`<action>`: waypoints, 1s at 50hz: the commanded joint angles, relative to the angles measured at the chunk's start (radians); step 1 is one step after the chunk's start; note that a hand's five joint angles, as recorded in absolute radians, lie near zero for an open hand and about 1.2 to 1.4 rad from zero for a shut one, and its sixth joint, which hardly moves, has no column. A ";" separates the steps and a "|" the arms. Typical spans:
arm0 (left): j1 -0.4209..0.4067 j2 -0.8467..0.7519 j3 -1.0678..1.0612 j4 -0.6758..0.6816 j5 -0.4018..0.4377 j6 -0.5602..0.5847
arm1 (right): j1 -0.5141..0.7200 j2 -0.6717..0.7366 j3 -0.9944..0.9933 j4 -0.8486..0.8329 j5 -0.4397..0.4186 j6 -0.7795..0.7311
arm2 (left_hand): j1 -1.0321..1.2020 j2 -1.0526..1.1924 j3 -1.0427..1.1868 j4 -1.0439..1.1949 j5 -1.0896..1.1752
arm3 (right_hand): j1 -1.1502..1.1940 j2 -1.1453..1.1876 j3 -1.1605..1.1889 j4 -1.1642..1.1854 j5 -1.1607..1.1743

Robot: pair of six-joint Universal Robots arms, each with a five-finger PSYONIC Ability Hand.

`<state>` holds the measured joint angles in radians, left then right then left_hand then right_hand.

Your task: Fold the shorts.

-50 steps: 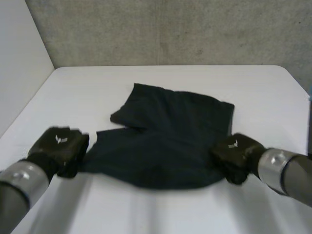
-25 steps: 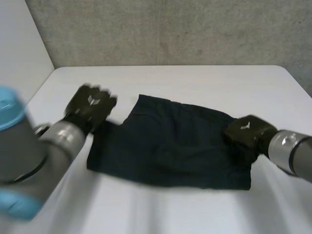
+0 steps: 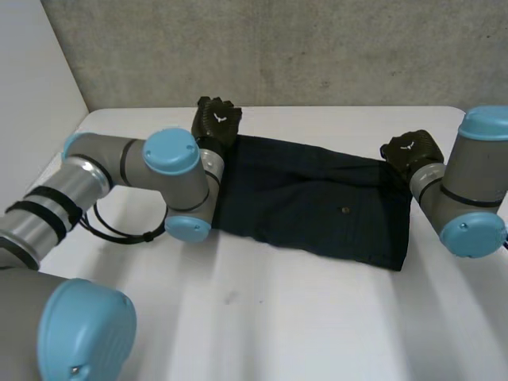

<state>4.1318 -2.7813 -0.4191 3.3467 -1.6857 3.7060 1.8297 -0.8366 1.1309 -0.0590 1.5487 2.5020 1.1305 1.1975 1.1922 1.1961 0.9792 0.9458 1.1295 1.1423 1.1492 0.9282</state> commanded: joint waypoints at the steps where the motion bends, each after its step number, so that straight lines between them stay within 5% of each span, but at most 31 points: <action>1: -0.022 -0.029 -0.004 0.036 0.020 -0.067 | 0.000 0.031 -0.016 -0.084 0.056 0.027 | -0.906 -0.973 -0.967 -0.971 -0.929 | -0.771 -0.955 -0.968 -0.975 -0.928; 12: -0.025 0.207 -0.177 -0.024 0.017 -0.179 | -0.012 -0.280 0.127 -0.139 0.022 0.256 | -0.956 -1.023 -1.018 -1.022 -0.979 | -0.771 -0.955 -0.968 -0.975 -0.928; 25: 0.068 0.761 -0.890 -0.023 0.076 -0.303 | -0.015 -0.501 0.490 0.051 -0.039 0.334 | -0.956 -1.023 -1.018 -1.022 -0.979 | -0.771 -0.955 -0.968 -0.975 -0.928; 33: 0.130 0.904 -1.213 0.035 0.118 -0.396 | -0.039 -0.490 0.688 -0.099 -0.142 0.414 | -0.952 -1.019 -1.014 -1.018 -0.975 | -0.665 -0.849 -0.861 -0.868 -0.822; 43: 0.142 0.928 -1.382 0.230 0.118 -0.391 | -0.064 -0.332 0.664 -0.176 -0.140 0.425 | -0.949 -1.016 -1.011 -1.015 -0.973 | -0.450 -0.634 -0.646 -0.653 -0.607; 50: 0.146 0.927 -1.386 0.243 0.118 -0.396 | -0.069 -0.248 0.619 -0.239 -0.136 0.419 | -0.949 -1.016 -1.011 -1.015 -0.973 | 0.177 -0.007 -0.020 -0.027 0.020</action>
<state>4.2753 -1.8505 -1.8083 3.5812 -1.5674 3.3100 1.7636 -1.1360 1.7851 -0.2633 1.4073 2.9283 0.1950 0.2033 0.2130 0.2053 0.0470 0.5146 0.6016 0.5942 0.5917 0.3966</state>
